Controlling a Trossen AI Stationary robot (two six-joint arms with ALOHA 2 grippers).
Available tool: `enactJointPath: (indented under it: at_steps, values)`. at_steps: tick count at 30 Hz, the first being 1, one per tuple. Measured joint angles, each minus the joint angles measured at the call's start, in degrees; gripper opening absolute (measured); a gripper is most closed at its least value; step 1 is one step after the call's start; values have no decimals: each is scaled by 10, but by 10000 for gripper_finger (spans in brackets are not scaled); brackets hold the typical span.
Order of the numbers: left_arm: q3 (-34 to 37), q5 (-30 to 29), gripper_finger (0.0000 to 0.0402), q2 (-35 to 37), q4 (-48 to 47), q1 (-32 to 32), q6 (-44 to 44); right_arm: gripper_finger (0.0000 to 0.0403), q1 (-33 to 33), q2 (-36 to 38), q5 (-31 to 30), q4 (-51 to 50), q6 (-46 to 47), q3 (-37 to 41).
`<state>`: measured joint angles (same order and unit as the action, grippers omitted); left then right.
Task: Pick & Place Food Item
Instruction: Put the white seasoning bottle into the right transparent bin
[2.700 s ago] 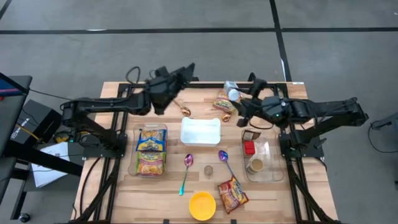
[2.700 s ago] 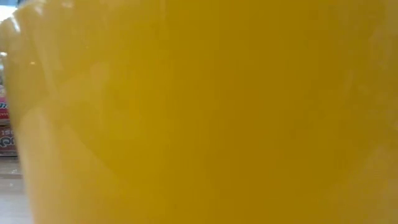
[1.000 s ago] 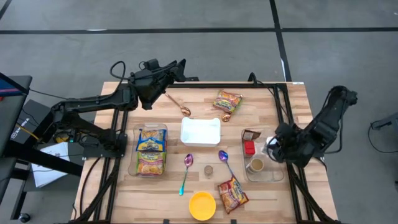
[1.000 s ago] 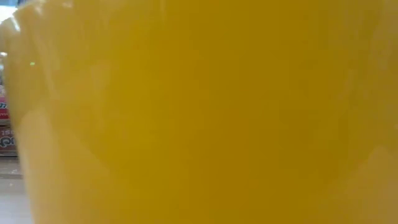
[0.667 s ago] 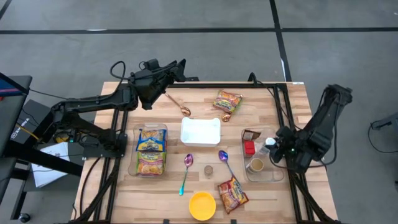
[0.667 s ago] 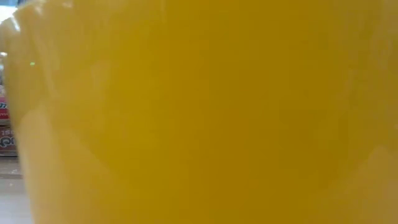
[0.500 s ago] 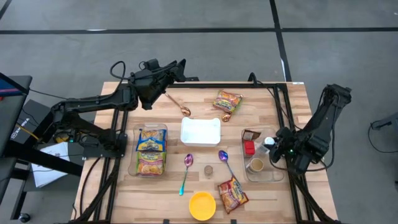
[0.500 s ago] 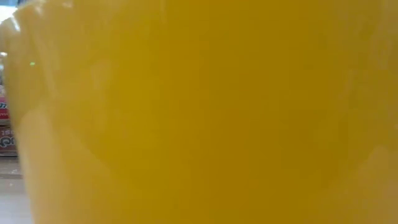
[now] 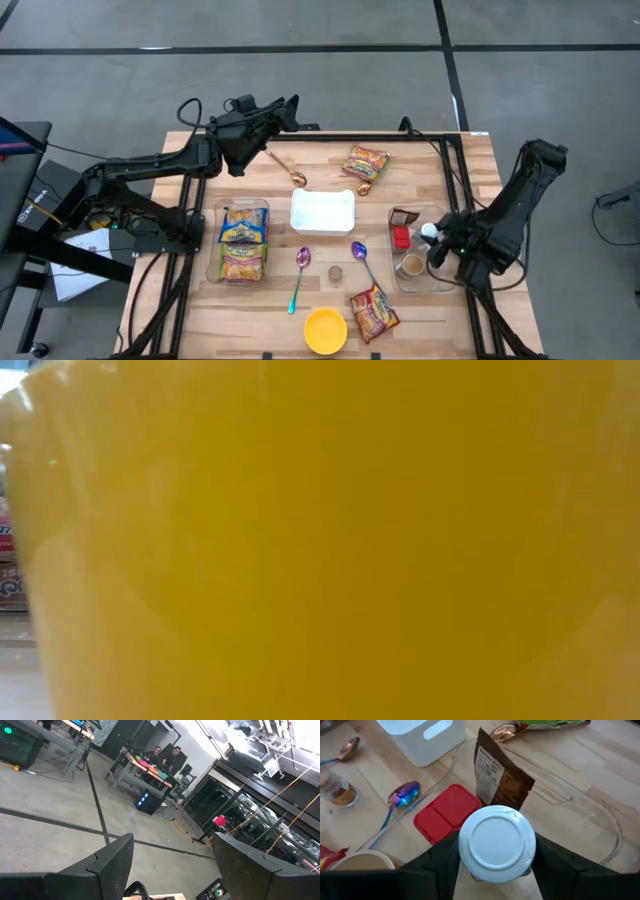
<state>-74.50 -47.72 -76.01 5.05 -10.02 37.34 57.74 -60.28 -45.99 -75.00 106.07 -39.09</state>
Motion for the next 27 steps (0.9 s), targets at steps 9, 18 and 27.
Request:
enactJointPath:
  at_steps: [9, 18, 27]
  values:
    - [0, 0, 264, 0, -1, 0, 0, 200, 0, -45, 2, 24, 20, 0]
    - [0, 0, 264, 0, -2, 0, 0, 200, -9, -50, 13, 41, 20, 0]
    - [0, 11, 264, 0, -2, 0, 0, 201, -16, -50, 20, 63, 15, 0]
